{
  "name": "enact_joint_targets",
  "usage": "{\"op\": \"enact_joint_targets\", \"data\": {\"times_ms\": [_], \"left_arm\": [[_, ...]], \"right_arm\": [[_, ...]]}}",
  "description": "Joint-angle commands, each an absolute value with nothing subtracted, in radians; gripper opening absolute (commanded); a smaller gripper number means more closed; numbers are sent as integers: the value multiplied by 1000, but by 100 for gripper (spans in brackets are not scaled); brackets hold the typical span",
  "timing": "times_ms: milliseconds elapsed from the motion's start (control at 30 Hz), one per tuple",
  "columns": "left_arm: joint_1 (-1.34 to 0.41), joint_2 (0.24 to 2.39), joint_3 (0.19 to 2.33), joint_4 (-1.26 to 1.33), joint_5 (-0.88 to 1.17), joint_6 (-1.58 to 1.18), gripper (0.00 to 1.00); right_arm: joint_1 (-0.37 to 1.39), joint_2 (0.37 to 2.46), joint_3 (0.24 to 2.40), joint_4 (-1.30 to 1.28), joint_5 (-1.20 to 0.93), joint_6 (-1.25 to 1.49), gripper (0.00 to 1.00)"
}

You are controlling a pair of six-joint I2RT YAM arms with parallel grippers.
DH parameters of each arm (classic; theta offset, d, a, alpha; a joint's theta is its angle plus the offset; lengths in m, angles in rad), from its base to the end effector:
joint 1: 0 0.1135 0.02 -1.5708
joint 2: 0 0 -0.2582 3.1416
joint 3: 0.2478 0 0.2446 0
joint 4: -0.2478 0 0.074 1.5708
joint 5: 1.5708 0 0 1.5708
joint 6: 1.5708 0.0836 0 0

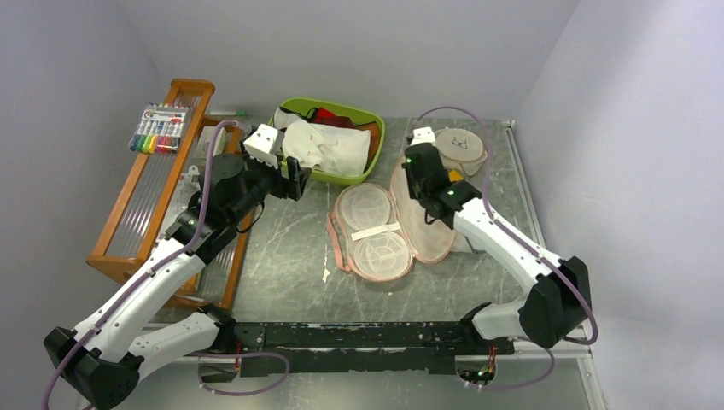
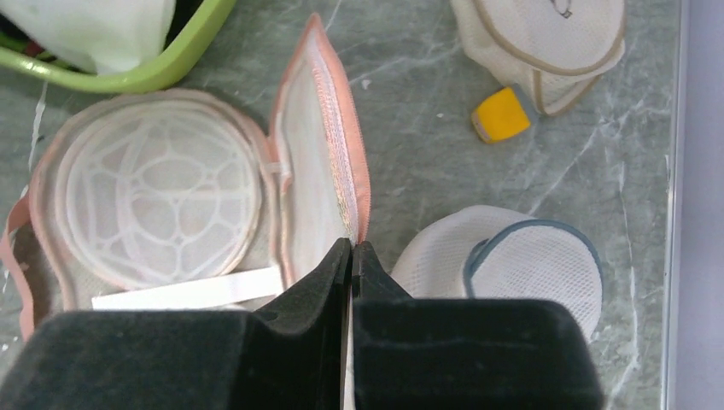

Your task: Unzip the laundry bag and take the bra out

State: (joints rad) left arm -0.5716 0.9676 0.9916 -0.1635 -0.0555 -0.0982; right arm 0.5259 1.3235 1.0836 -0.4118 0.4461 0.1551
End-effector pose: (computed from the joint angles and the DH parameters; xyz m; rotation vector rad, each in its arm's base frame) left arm 0.2255 -0.1395 0.3699 0.3651 1.6917 -0.4490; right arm 0.2950 0.1295 0.2751 -0.1582 2.1458 -0.1038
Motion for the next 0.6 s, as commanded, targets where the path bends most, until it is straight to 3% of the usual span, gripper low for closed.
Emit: {"op": "enact_joint_targets", "data": {"times_ms": [0,367,567], "left_arm": [[-563,949,1029,-156,-32,-109,85],[-563,967,1029,-160,-35,-109,85],[-563,976,1031,-161,-31,-109,84]], "right_arm": [[620,1385,1134,-490,522,194,0],[821,1591,1187,-473,381,318,0],[853,1690,1159,-314,154,378,0]]}}
